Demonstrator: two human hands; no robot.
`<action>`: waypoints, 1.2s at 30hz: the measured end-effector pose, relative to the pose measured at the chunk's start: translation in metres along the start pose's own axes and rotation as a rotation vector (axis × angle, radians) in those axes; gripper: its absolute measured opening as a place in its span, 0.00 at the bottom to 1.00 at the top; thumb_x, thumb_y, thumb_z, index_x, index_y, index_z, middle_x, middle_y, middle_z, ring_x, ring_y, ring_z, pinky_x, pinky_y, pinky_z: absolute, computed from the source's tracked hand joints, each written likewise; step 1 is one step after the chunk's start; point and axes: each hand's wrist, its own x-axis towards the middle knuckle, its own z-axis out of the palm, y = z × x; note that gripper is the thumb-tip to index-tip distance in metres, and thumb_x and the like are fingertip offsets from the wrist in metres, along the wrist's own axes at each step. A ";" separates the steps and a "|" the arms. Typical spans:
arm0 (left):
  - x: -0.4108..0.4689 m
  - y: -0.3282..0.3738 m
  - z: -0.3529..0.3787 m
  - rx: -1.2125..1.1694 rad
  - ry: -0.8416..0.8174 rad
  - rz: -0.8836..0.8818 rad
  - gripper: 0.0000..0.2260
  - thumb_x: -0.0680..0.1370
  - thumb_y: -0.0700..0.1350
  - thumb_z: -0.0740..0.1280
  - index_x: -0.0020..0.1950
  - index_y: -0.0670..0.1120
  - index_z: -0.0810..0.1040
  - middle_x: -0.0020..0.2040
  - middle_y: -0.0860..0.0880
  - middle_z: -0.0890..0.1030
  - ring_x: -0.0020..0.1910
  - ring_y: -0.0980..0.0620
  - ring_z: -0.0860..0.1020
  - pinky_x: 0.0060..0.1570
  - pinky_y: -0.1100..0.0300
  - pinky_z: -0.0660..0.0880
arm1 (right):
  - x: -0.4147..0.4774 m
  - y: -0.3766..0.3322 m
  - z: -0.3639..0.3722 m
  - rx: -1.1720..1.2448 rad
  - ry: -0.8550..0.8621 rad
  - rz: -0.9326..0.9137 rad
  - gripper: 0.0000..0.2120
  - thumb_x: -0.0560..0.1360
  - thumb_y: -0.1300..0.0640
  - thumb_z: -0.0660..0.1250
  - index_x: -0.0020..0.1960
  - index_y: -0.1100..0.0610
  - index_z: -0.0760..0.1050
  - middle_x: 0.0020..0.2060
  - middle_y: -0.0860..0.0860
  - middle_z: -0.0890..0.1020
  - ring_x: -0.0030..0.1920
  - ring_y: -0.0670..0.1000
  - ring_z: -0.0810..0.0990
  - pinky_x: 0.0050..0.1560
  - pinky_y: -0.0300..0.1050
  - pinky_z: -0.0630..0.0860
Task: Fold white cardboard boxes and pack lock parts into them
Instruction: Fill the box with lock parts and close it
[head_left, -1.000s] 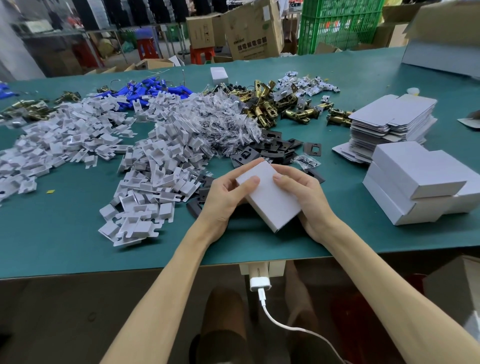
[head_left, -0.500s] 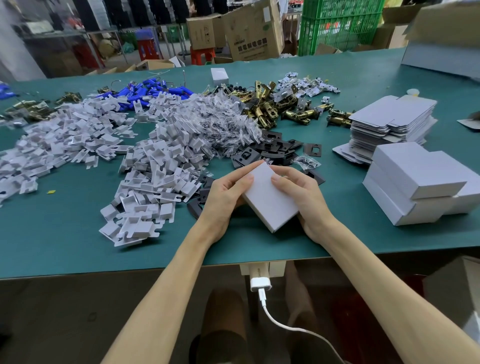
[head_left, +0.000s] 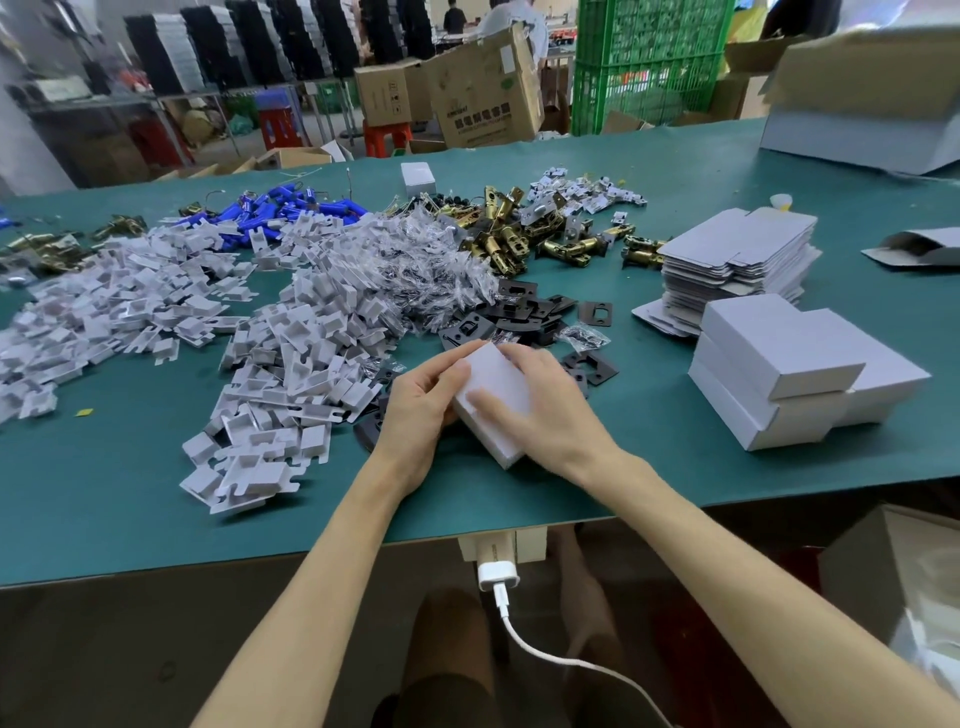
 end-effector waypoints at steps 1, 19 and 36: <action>0.000 0.000 -0.001 0.013 -0.004 0.007 0.12 0.84 0.43 0.67 0.66 0.47 0.84 0.62 0.45 0.85 0.58 0.49 0.81 0.58 0.52 0.79 | -0.003 -0.006 0.000 -0.131 -0.054 -0.016 0.41 0.75 0.34 0.67 0.80 0.54 0.59 0.68 0.51 0.70 0.65 0.53 0.72 0.61 0.48 0.73; -0.003 0.000 0.004 0.076 -0.111 0.026 0.16 0.87 0.46 0.59 0.63 0.39 0.84 0.61 0.41 0.85 0.63 0.42 0.83 0.60 0.52 0.81 | 0.002 -0.005 -0.183 -0.543 0.248 0.213 0.36 0.72 0.48 0.73 0.75 0.60 0.65 0.63 0.66 0.72 0.64 0.66 0.73 0.63 0.60 0.74; -0.003 -0.004 0.006 0.142 -0.107 0.038 0.16 0.88 0.45 0.59 0.60 0.38 0.84 0.58 0.42 0.87 0.59 0.43 0.85 0.57 0.55 0.82 | -0.009 0.092 -0.257 -0.342 0.205 0.497 0.33 0.74 0.49 0.76 0.76 0.55 0.71 0.75 0.58 0.71 0.75 0.59 0.68 0.71 0.50 0.65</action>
